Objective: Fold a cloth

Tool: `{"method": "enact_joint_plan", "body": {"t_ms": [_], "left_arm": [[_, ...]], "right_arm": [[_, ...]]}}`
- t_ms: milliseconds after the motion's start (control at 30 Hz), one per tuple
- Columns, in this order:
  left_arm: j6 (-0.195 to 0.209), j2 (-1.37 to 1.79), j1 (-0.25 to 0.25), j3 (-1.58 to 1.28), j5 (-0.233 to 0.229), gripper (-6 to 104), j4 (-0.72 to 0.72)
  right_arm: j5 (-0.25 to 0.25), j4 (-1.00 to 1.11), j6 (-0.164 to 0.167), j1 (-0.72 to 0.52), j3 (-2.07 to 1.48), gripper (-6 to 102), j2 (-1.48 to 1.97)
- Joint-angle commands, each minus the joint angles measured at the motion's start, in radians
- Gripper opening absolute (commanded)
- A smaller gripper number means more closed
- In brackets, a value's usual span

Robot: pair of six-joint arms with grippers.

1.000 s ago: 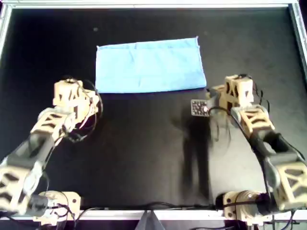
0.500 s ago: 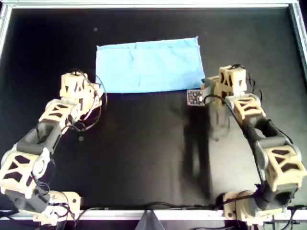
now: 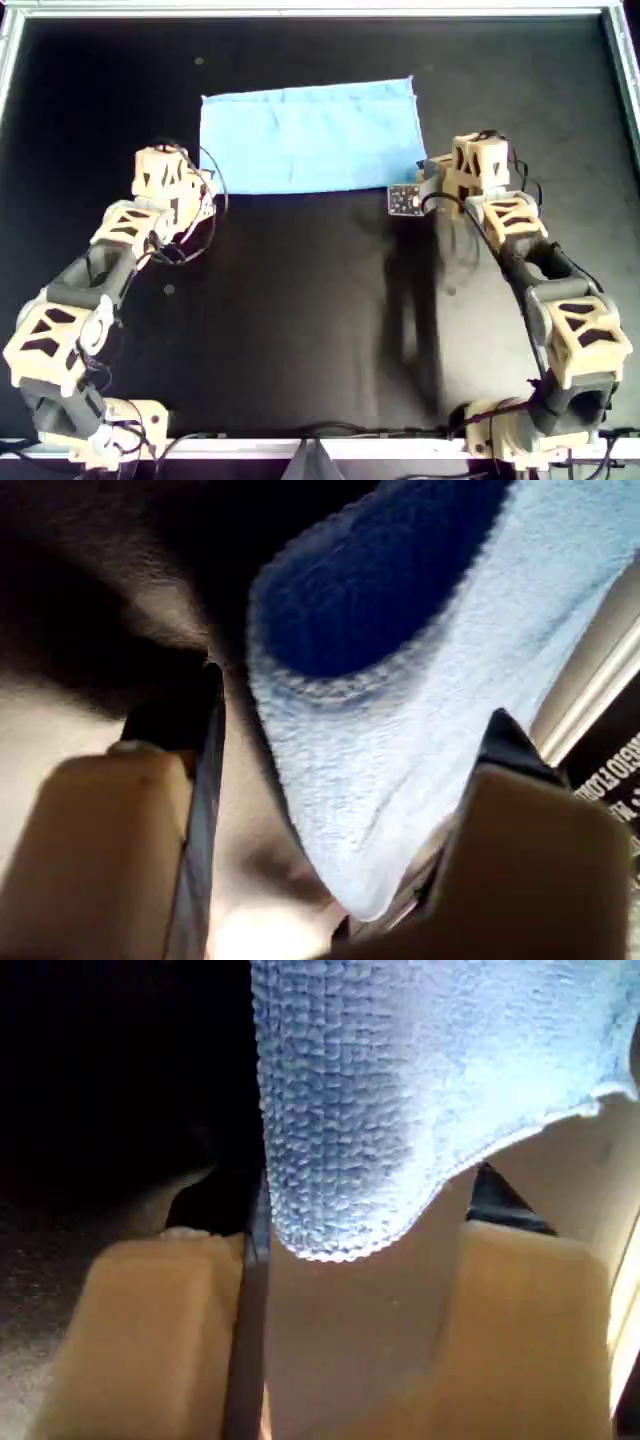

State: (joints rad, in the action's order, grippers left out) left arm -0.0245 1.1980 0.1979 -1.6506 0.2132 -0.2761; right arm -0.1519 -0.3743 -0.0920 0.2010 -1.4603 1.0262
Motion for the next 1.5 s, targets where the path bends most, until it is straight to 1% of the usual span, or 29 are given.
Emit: {"method": "enact_joint_plan", "body": {"t_ms": [0, 267, 367, 433, 467, 600, 800, 933, 967, 1033, 1167, 1300, 1367, 1467], "left_arm": [[0.005, 0.025, 0.009, 0.066, -0.002, 90, 0.029], [0.005, -0.057, 0.008, 0.069, -0.002, 90, 0.029], [0.005, -0.057, 0.008, 0.069, -0.002, 90, 0.029], [0.005, -0.057, 0.008, 0.069, -0.002, 90, 0.029], [0.005, -0.058, 0.008, 0.069, -0.002, 90, 0.029], [0.005, -0.058, 0.008, 0.067, -0.002, 90, 0.029], [0.005, -0.058, 0.008, 0.061, -0.002, 90, 0.029], [0.005, -0.058, 0.008, 0.051, -0.002, 87, 0.029], [0.005, -0.058, 0.008, 0.052, -0.002, 85, 0.029], [0.005, -0.058, 0.008, 0.064, -0.002, 81, 0.029], [0.005, -0.058, 0.008, 0.066, -0.002, 71, 0.029], [0.005, -0.058, 0.008, 0.066, -0.002, 55, 0.029], [0.005, -0.058, 0.008, 0.067, -0.002, 47, 0.029], [0.003, -0.054, 0.008, 0.069, 0.002, 34, 0.031]], "right_arm": [[-0.009, 0.040, -0.005, -0.002, 0.077, 81, 0.037], [-0.006, 0.018, -0.003, -0.002, 0.118, 81, 0.009], [-0.012, 0.015, -0.003, 0.000, 0.158, 81, -0.026], [-0.011, -0.011, -0.003, 0.008, 0.178, 81, -0.029], [0.000, -0.035, -0.003, 0.015, 0.184, 81, -0.029], [0.000, -0.103, -0.003, 0.018, 0.186, 81, -0.029], [-0.012, -0.106, -0.003, 0.018, 0.178, 81, -0.029], [-0.012, -0.106, -0.003, 0.018, 0.178, 79, -0.029], [-0.014, -0.106, -0.003, 0.018, 0.178, 77, -0.029], [-0.014, -0.106, -0.003, 0.018, 0.181, 69, -0.029], [-0.014, -0.106, -0.005, 0.018, 0.184, 48, -0.029], [-0.014, -0.094, -0.005, 0.018, 0.186, 28, -0.029], [-0.014, -0.087, -0.005, 0.017, 0.186, 21, -0.038], [-0.014, -0.084, -0.005, 0.017, 0.189, 12, -0.040]]}}
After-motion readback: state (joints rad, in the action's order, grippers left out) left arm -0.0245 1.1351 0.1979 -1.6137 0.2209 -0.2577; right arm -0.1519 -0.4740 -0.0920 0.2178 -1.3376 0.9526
